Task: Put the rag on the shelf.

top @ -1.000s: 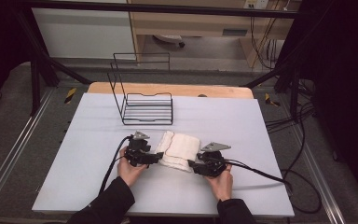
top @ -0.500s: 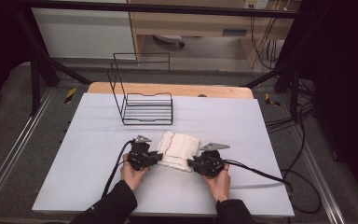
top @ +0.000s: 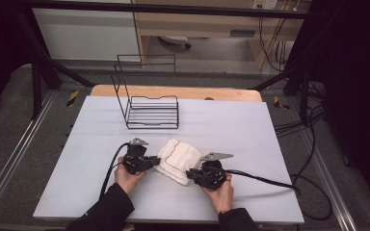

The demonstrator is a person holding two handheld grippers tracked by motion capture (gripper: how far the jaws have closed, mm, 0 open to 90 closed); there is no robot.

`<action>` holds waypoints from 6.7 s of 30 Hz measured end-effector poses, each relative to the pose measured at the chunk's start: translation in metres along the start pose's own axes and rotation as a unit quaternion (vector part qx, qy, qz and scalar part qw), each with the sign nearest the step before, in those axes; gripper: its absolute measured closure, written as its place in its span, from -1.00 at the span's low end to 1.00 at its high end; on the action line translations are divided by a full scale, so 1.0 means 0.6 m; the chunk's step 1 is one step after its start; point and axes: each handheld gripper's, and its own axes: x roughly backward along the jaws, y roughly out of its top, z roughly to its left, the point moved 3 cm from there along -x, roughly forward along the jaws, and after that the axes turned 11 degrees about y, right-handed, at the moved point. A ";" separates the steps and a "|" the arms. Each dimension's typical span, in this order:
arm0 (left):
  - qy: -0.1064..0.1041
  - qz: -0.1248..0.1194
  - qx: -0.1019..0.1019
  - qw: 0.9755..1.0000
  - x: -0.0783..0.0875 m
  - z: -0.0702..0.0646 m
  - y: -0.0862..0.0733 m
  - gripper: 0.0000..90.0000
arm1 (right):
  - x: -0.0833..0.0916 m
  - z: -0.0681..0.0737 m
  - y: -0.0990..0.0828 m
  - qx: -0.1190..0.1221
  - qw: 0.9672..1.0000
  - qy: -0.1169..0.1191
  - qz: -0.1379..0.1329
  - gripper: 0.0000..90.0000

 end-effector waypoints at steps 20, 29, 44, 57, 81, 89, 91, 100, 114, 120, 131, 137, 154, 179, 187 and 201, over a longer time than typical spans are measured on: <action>-0.009 -0.006 0.014 1.000 -0.006 0.010 -0.012 0.79 | -0.019 -0.111 0.066 0.041 0.998 -0.051 0.020 0.79; -0.008 -0.010 0.019 1.000 -0.027 0.006 0.012 0.76 | 0.039 -0.077 0.039 0.003 0.999 -0.048 0.023 0.83; 0.033 -0.053 -0.014 0.998 0.024 0.020 0.002 -0.18 | 0.011 -0.109 0.091 0.068 0.997 -0.035 -0.013 -0.07; 0.015 -0.044 -0.015 0.999 0.016 0.029 -0.006 -0.54 | -0.074 -0.133 0.112 0.048 0.998 0.000 0.038 0.56; 0.043 -0.019 0.015 0.999 -0.054 -0.008 0.034 0.00 | -0.042 -0.128 0.099 0.033 0.997 -0.059 0.021 0.75; 0.029 -0.007 0.008 1.000 -0.058 -0.019 0.038 0.35 | -0.031 -0.127 0.099 0.046 0.997 -0.062 0.012 0.54; 0.023 -0.003 0.008 1.000 -0.058 -0.020 0.037 0.44 | -0.024 -0.127 0.100 0.045 0.997 -0.059 0.005 0.47; 0.014 0.002 0.025 1.000 -0.059 -0.023 0.037 0.71 | -0.039 -0.143 0.096 0.043 0.998 -0.044 0.017 0.23; -0.003 -0.041 0.026 0.999 -0.039 -0.024 0.043 0.79 | -0.028 -0.129 0.102 0.033 0.999 -0.025 0.004 0.83; -0.020 -0.081 0.019 0.996 -0.007 -0.037 0.055 0.79 | 0.012 -0.103 0.112 0.051 0.998 -0.023 -0.034 0.84; -0.033 -0.125 -0.011 0.992 0.035 -0.070 0.074 0.80 | 0.076 -0.065 0.114 0.084 0.992 -0.039 -0.084 0.84; -0.035 -0.144 -0.021 0.989 0.051 -0.078 0.080 0.79 | 0.098 -0.046 0.116 0.097 0.989 -0.045 -0.105 0.84; -0.031 -0.202 -0.043 0.978 0.102 -0.084 0.099 0.79 | 0.131 -0.002 0.125 0.130 0.972 -0.058 -0.185 0.84; -0.016 -0.302 -0.038 0.952 0.188 -0.054 0.125 0.79 | 0.132 0.059 0.179 0.161 0.947 -0.045 -0.273 0.84; -0.010 -0.327 -0.033 0.944 0.214 -0.041 0.140 0.79 | 0.130 0.078 0.206 0.167 0.940 -0.039 -0.296 0.84; -0.001 -0.351 -0.027 0.936 0.248 -0.019 0.164 0.79 | 0.126 0.103 0.253 0.186 0.931 -0.037 -0.310 0.84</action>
